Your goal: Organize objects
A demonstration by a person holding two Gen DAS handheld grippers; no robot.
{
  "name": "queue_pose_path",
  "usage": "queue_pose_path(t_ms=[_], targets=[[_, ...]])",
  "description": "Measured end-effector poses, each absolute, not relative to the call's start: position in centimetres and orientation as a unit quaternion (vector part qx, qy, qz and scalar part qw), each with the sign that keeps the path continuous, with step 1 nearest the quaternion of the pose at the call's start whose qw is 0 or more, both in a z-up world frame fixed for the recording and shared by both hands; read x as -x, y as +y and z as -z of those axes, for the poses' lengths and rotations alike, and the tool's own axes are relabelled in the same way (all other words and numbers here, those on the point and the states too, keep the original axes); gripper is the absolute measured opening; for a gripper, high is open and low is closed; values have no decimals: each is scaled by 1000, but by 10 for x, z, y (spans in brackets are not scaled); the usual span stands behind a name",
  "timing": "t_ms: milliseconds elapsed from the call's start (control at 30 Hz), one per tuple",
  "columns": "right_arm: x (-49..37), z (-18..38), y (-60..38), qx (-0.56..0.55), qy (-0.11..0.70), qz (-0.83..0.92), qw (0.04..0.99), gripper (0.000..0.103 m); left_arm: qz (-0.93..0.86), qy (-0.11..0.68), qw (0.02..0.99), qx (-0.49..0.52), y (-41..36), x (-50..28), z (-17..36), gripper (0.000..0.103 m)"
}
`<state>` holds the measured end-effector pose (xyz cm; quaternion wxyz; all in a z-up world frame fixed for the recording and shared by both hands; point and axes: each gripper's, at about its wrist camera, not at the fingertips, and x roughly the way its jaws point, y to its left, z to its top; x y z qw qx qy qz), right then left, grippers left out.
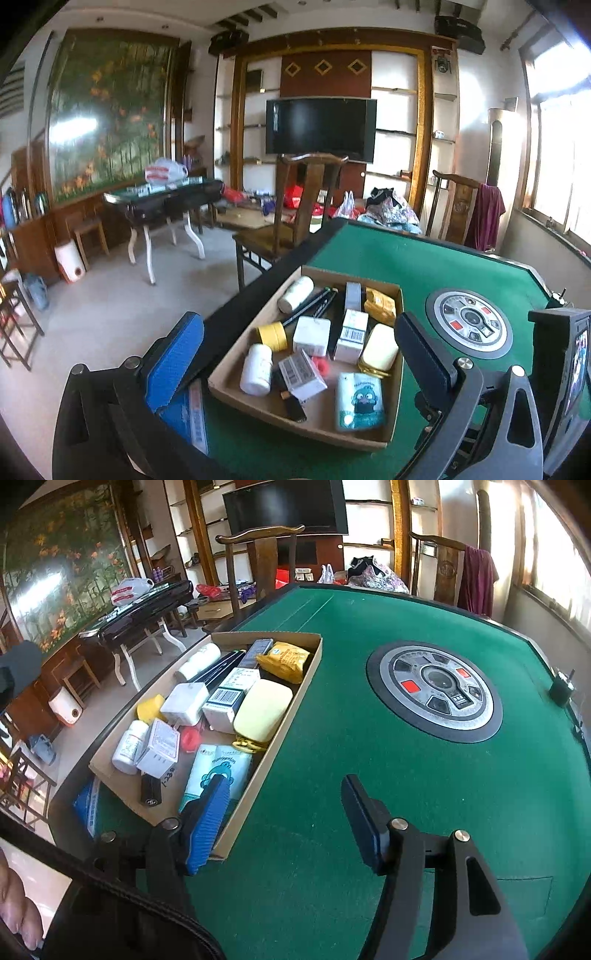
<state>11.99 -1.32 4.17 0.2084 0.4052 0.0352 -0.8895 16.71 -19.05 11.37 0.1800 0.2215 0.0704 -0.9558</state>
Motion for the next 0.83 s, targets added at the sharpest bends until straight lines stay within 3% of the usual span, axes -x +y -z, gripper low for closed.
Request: queue_pose_path(t_ms=[833], targets=[[-140, -24, -53, -408, 113, 879, 219, 62, 933, 108, 200, -278, -222, -164, -79, 101]])
